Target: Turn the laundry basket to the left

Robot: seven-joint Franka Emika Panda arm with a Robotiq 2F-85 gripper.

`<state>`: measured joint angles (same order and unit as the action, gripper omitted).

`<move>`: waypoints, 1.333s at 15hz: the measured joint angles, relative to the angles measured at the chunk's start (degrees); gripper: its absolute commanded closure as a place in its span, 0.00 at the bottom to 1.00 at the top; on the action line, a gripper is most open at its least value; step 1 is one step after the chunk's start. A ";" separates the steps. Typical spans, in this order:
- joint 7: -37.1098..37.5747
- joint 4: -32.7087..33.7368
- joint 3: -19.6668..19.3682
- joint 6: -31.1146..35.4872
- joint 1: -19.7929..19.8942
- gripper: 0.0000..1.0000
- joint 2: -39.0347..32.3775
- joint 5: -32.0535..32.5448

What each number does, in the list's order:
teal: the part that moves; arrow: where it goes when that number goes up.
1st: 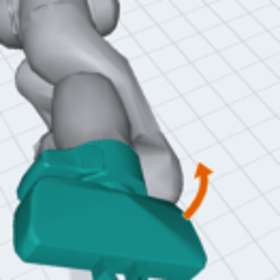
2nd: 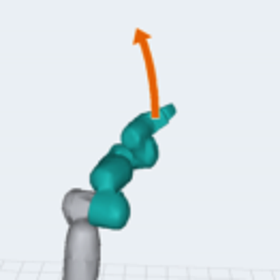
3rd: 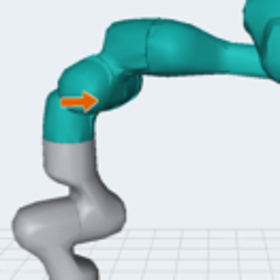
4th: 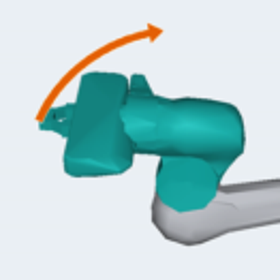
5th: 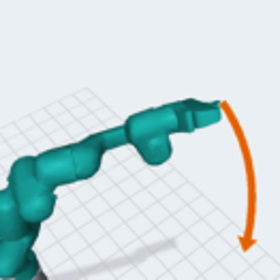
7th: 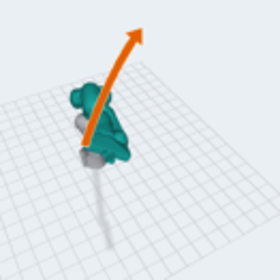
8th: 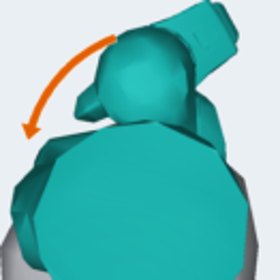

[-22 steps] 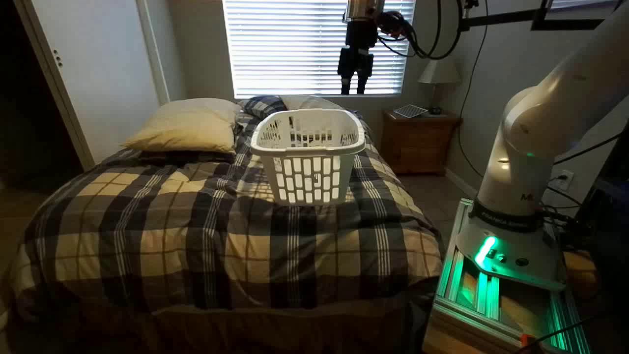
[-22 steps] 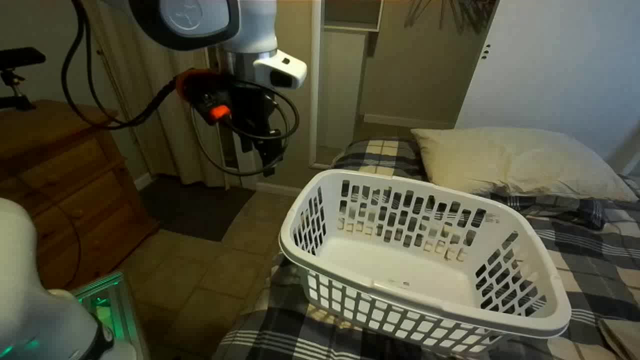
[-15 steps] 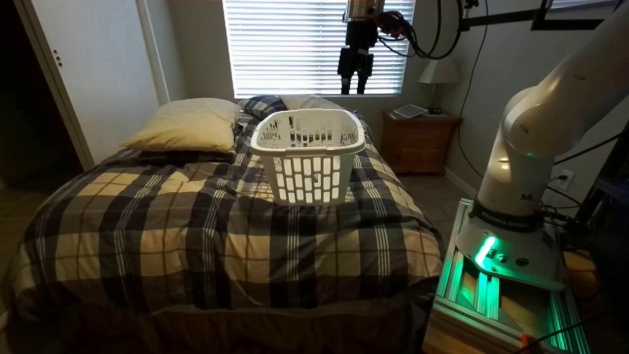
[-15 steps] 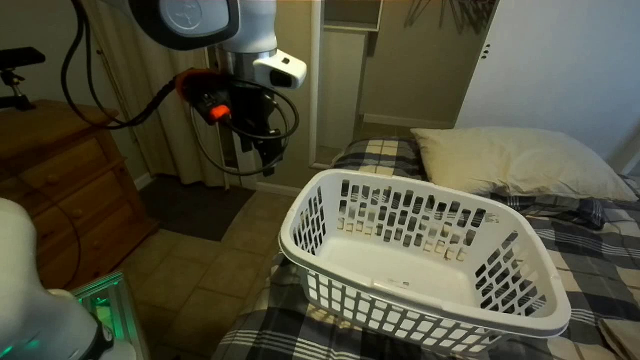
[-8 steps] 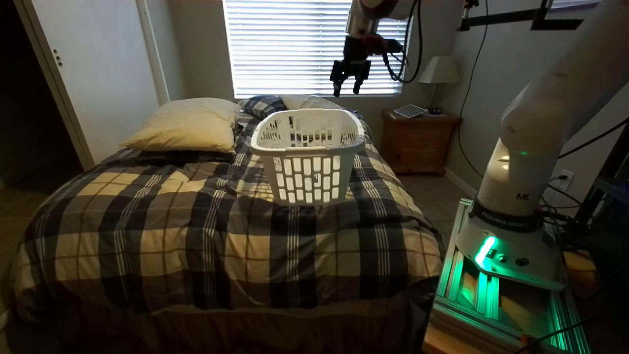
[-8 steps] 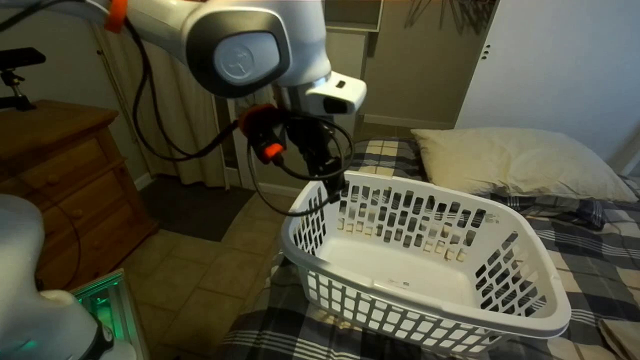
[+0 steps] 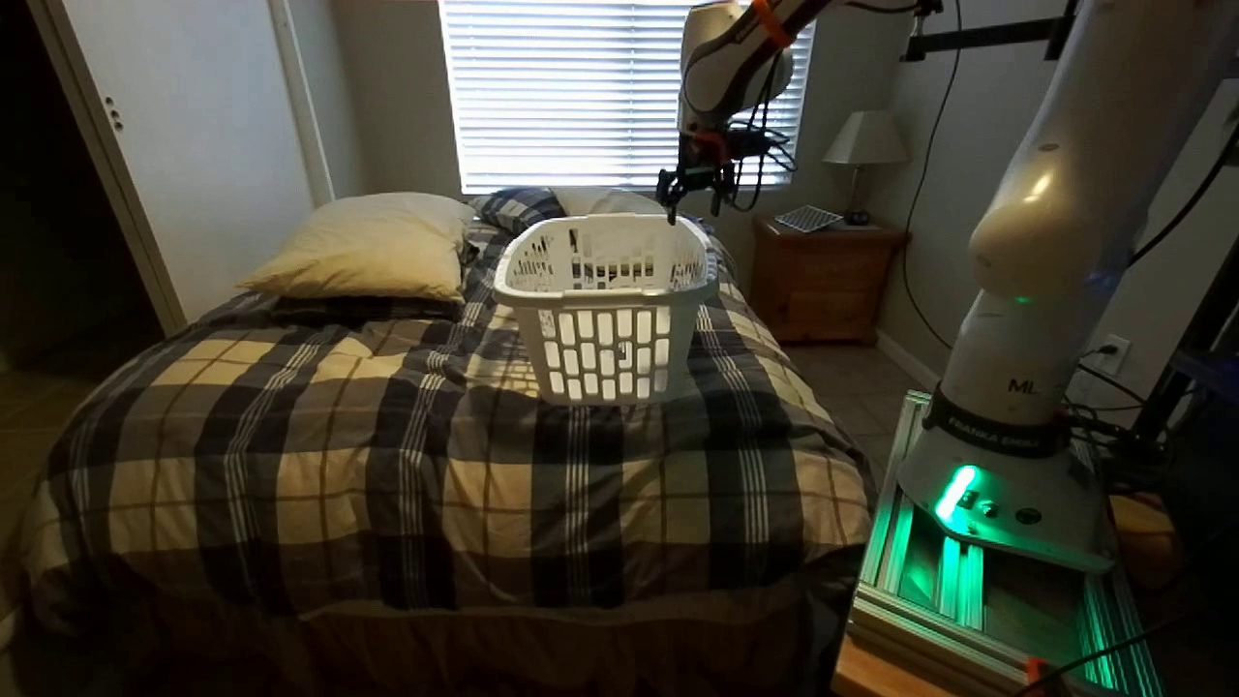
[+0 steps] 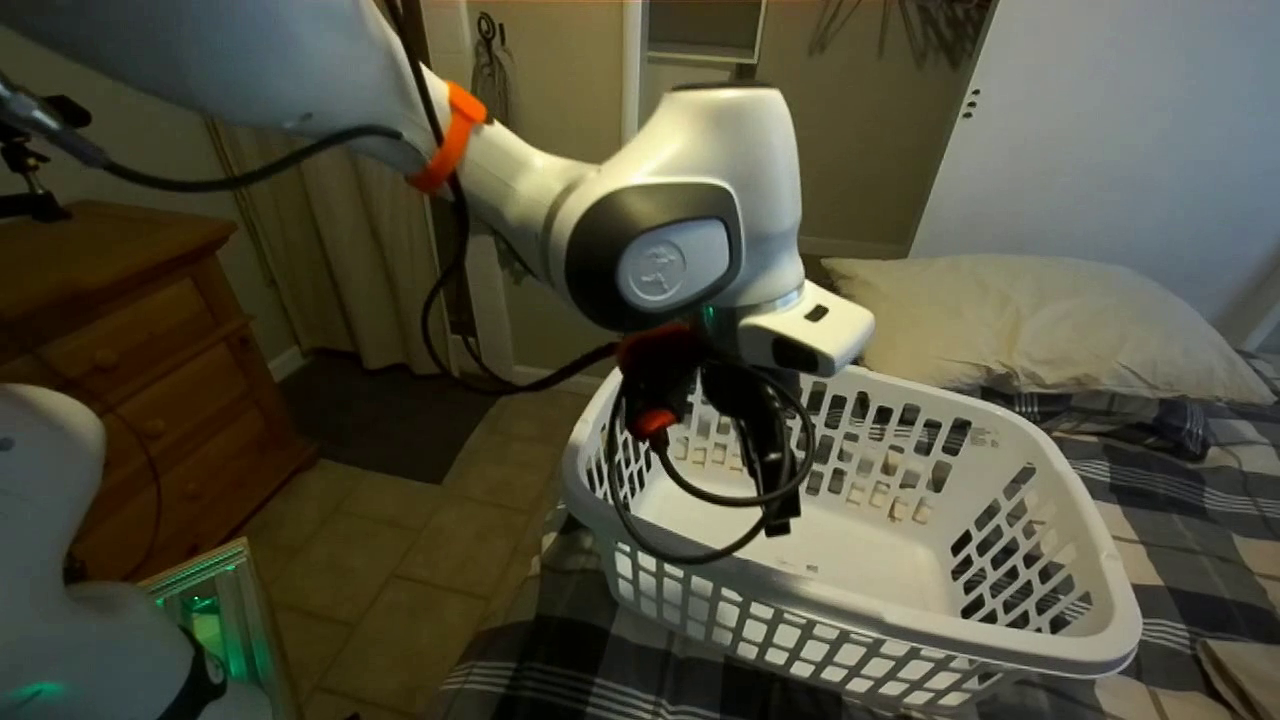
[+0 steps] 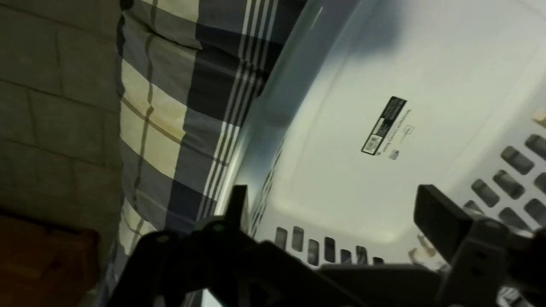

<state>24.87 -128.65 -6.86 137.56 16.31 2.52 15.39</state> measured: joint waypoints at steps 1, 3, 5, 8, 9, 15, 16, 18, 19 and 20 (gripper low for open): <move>2.16 1.12 -0.71 0.00 0.00 0.00 -1.80 1.84; 5.79 2.99 -2.20 -0.06 -0.15 0.00 -4.68 5.30; 7.73 4.46 -3.67 -1.46 -0.47 0.00 -6.56 6.87; 10.80 6.19 -5.92 -4.66 -1.00 0.00 -8.82 8.50; 11.15 6.63 -6.48 -5.41 -1.08 0.00 -9.49 8.52; 8.42 7.53 -7.16 -3.96 -1.21 0.00 -13.24 0.58; 7.31 7.57 -7.13 -3.70 -1.26 0.21 -13.66 -1.66; 6.01 7.75 -7.15 -3.29 -1.40 0.34 -14.29 -4.27; 6.01 7.89 -7.23 -2.96 -1.50 0.41 -14.53 -4.44; 6.01 8.00 -7.41 -2.43 -1.67 0.48 -14.67 -4.44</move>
<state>30.88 -120.65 -14.27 135.13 14.64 -12.15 10.95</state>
